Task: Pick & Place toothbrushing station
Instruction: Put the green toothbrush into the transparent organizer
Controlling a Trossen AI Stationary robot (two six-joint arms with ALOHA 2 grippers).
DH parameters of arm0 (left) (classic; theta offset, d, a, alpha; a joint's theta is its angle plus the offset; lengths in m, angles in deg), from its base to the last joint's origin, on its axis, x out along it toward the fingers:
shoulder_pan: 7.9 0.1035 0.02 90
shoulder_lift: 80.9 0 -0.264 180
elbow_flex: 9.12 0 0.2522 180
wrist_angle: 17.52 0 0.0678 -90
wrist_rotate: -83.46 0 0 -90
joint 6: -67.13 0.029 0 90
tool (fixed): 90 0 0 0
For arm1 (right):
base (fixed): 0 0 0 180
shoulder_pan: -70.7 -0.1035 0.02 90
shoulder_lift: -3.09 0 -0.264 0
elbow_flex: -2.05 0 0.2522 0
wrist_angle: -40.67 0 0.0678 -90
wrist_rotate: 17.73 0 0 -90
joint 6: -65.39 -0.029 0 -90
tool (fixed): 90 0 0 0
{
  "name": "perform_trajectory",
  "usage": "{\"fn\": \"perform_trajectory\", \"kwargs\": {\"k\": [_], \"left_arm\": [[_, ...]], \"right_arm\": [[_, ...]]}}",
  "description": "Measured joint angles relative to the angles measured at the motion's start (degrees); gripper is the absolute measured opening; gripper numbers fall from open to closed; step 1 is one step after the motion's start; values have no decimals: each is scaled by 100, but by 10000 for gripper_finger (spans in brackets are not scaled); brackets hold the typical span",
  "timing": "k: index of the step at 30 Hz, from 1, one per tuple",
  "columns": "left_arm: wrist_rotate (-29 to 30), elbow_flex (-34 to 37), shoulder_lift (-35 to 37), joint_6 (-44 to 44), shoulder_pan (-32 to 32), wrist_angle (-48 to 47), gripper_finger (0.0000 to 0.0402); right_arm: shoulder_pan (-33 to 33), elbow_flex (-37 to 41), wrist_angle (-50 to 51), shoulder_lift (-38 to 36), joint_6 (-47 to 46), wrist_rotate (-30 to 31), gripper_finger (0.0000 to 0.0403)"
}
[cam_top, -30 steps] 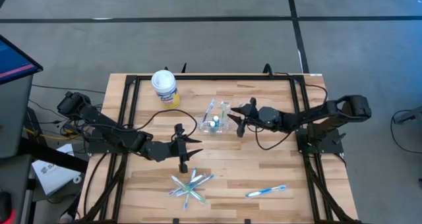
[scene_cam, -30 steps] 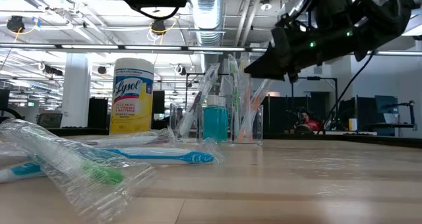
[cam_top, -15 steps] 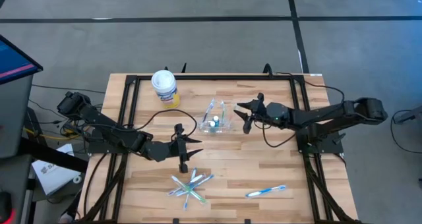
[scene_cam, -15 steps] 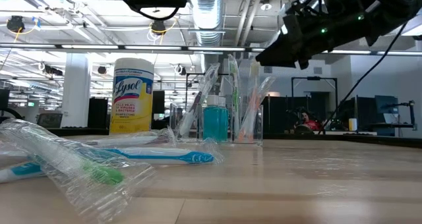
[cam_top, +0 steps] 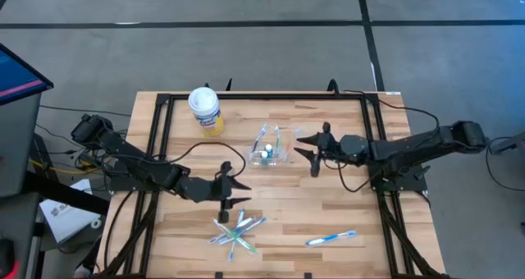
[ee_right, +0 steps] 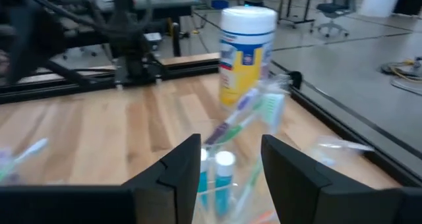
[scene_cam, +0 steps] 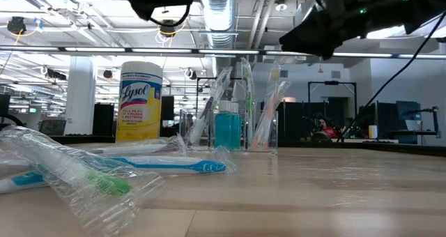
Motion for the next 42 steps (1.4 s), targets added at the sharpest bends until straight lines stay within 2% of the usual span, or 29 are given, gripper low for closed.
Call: {"fn": "perform_trajectory", "kwargs": {"k": [5,9,24,34,39,42], "left_arm": [[-555,320,0,-385,-64,5,127],[-772,647,0,-712,-222,10,127],[-796,1647,0,-2123,-1047,101,127],[-791,2199,0,-3218,-1191,118,127],[-803,2359,0,-3423,-1195,349,127],[-1018,2431,0,-3438,-1200,532,127]], "right_arm": [[-387,0,3,0,-2,-2,148],[-657,0,4,0,-2,-2,148],[-973,-12,48,127,-29,-1,142],[-968,-52,22,395,-65,-2,138],[-966,-183,36,685,-60,-2,137],[-950,-273,63,924,-58,-2,136]]}}
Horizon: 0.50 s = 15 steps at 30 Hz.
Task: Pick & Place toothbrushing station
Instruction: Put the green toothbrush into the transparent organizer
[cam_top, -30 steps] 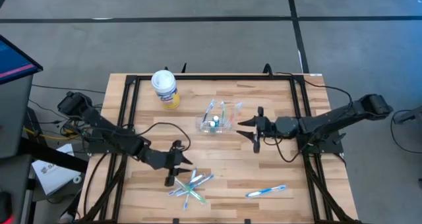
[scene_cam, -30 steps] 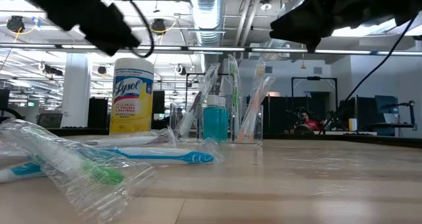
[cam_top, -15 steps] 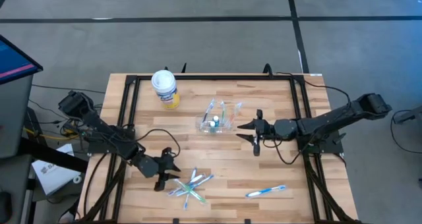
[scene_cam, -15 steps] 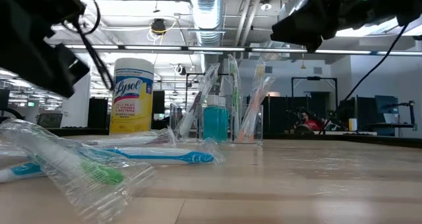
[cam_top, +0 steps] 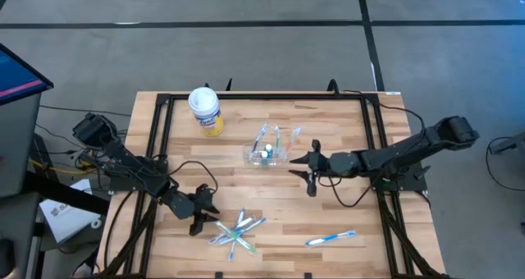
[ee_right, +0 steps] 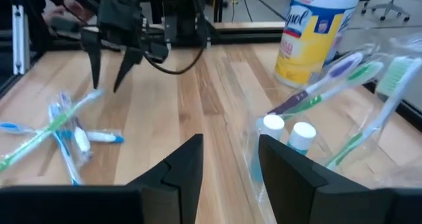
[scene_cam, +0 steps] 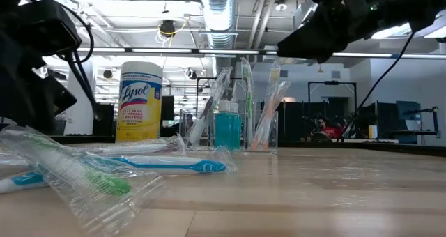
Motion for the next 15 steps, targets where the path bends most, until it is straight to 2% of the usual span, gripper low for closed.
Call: {"fn": "perform_trajectory", "kwargs": {"k": [6,15], "left_arm": [[-276,112,0,-348,0,38,127],[-511,117,0,-379,0,92,127]], "right_arm": [[34,-171,25,288,49,-6,141],[34,-245,88,322,59,-13,142]]}}
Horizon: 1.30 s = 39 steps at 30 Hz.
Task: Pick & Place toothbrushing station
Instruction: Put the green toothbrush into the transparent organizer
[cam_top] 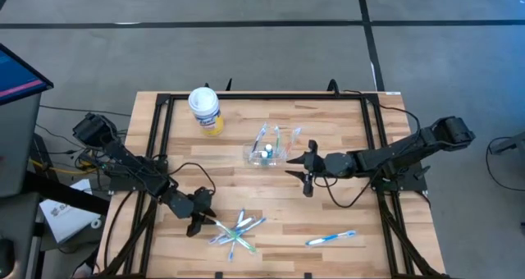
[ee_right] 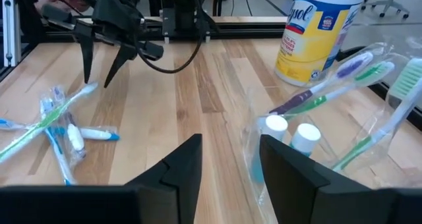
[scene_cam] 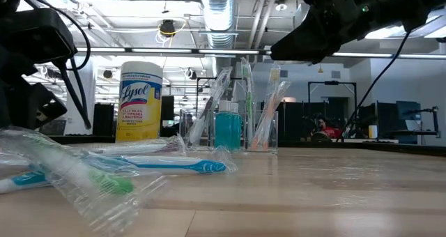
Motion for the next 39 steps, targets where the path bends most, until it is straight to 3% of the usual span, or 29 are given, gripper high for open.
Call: {"fn": "perform_trajectory", "kwargs": {"k": [33,39], "left_arm": [[100,-4,0,9,-332,-155,126],[131,-4,0,11,-332,-217,95]], "right_arm": [[0,0,59,-4,-3,-9,137],[-1,0,59,-4,-3,-8,138]]}}
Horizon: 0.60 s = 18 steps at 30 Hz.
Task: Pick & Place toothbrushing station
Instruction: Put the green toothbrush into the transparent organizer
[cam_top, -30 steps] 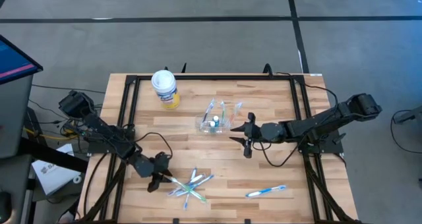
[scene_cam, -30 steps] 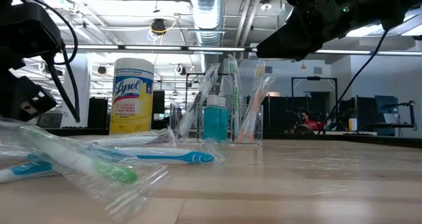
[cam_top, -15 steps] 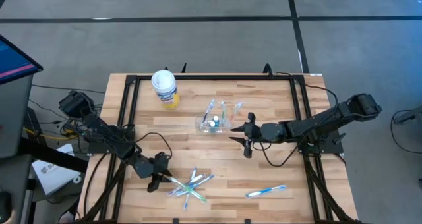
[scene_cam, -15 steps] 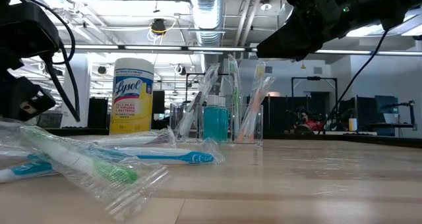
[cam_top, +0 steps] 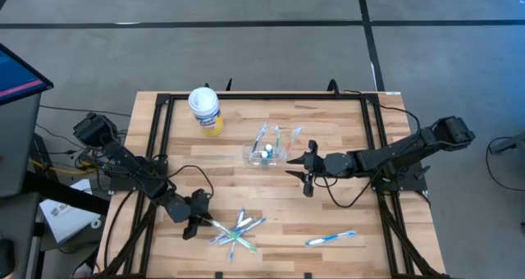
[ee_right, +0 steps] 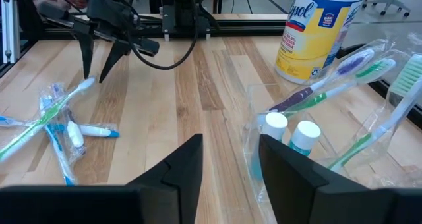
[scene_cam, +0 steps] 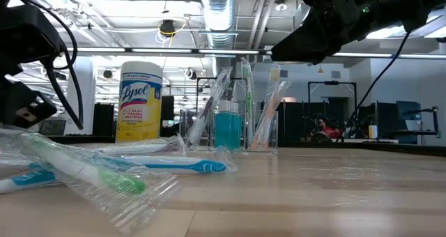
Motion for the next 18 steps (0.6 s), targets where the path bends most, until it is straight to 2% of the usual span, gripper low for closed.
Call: {"fn": "perform_trajectory", "kwargs": {"k": [7,18], "left_arm": [[-2,0,0,0,0,-62,10],[58,0,0,1,0,-52,1]], "right_arm": [[1,0,0,0,0,-1,133],[-1,0,-2,0,2,-1,132]]}}
